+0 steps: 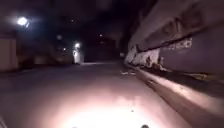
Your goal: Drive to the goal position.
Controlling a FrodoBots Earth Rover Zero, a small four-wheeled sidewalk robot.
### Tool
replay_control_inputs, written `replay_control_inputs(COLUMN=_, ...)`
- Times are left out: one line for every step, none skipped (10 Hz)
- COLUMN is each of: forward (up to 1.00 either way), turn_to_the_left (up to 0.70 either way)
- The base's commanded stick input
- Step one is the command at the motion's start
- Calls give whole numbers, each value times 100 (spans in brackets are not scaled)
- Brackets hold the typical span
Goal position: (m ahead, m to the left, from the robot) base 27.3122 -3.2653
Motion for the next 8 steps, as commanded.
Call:
replay_control_inputs(forward=70, turn_to_the_left=-7)
replay_control_inputs(forward=70, turn_to_the_left=0)
replay_control_inputs(forward=70, turn_to_the_left=0)
replay_control_inputs(forward=70, turn_to_the_left=0)
replay_control_inputs(forward=70, turn_to_the_left=0)
replay_control_inputs(forward=70, turn_to_the_left=0)
replay_control_inputs(forward=70, turn_to_the_left=0)
replay_control_inputs(forward=70, turn_to_the_left=0)
